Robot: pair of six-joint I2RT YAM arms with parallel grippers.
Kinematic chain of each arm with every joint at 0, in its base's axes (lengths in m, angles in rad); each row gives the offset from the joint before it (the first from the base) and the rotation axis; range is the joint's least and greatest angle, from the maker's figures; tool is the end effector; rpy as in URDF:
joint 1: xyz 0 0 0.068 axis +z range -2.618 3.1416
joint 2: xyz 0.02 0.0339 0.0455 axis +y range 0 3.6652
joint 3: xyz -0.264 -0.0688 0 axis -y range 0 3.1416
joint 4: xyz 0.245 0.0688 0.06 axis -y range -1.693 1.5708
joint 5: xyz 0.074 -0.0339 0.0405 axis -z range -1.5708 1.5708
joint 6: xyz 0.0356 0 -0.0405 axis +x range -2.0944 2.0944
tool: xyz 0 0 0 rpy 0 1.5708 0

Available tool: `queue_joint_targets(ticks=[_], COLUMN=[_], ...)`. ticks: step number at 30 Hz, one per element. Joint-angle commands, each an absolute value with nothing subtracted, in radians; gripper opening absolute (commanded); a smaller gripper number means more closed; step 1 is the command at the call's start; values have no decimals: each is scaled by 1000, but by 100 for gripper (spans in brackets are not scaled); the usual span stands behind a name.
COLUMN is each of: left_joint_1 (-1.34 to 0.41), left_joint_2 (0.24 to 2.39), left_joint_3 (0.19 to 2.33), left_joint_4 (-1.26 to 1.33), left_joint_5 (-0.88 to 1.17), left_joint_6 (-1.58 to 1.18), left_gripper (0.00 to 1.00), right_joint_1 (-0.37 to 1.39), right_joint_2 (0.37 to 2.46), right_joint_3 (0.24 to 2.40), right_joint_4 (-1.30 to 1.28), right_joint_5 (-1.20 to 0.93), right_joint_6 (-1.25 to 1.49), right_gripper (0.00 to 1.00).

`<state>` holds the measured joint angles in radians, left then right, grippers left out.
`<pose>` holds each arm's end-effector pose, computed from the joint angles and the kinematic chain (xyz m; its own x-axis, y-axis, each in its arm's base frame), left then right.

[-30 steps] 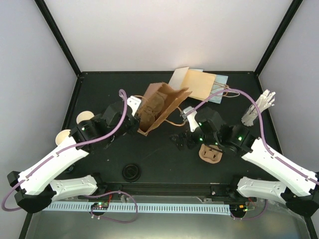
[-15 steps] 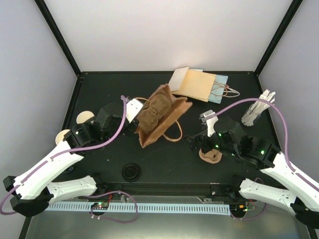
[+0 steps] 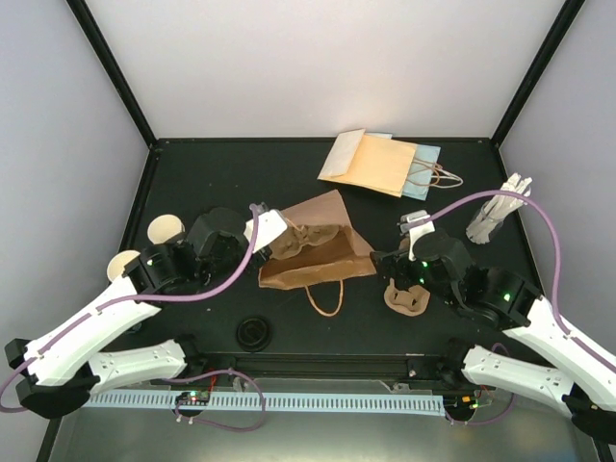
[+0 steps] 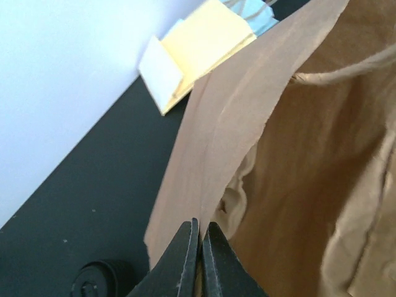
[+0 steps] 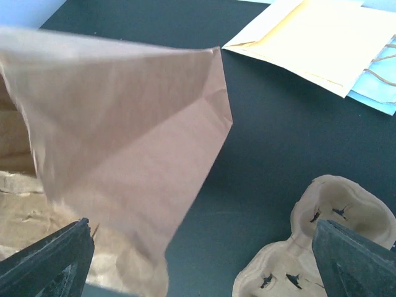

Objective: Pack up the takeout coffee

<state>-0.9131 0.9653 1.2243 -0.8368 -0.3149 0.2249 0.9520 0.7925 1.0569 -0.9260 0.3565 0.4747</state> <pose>0.1197 -0.1369 0.3924 -0.1930 0.5968 -0.7788 0.6534 0.6704 0.3517 0.0914 0.1070 0.3575 -0.5929 -0.0941 -0.7998 -0.3740 0.9117 0.1699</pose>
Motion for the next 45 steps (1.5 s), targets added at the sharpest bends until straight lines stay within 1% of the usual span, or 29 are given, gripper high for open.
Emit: queue_joint_targets(ticks=[1,7,10,13,21,25,26,28,29,31,34,38,41,45], left_joint_1=[-954,-1002,-1022,-1040,-1056,-1055,-1056,-1055,-1055,-1055,-1055,-1055,-1053,-1054], left_joint_2=[905,852,847,844,881,925,938,966,975,990,1007,1036,1060,1085], left_joint_3=[1182,1159,1163,1168,1197,1250,1265,1290,1297,1304,1313,1350,1383,1404], left_joint_4=[-819,-839,-852,-855,-855,-861,-865,-873,-874,-871,-867,-874,-891,-894], left_joint_5=[-231,-132,-128,-118,-152,-195,-200,-199,-199,-203,-227,-266,-302,-370], left_joint_6=[252,214,182,169,169,145,140,130,126,126,125,133,133,166], left_gripper=[2,2,2,2,1,2,2,2,2,1,2,2,1,2], right_joint_1=[951,951,951,951,951,951,951,952,954,969,1002,1040,1096,1138], right_joint_2=[778,707,639,596,645,668,676,695,702,717,745,850,917,1002], right_joint_3=[1054,1043,1002,962,983,1034,1052,1107,1134,1185,1244,1320,1351,1373], right_joint_4=[-885,-833,-775,-724,-735,-737,-742,-756,-760,-761,-756,-809,-822,-827], right_joint_5=[346,359,377,349,251,111,69,-9,-36,-74,-78,-70,-16,58], right_joint_6=[423,385,384,363,322,260,242,212,198,168,128,86,77,88], right_gripper=[99,99,99,99,99,96,92,76,70,61,52,39,32,17])
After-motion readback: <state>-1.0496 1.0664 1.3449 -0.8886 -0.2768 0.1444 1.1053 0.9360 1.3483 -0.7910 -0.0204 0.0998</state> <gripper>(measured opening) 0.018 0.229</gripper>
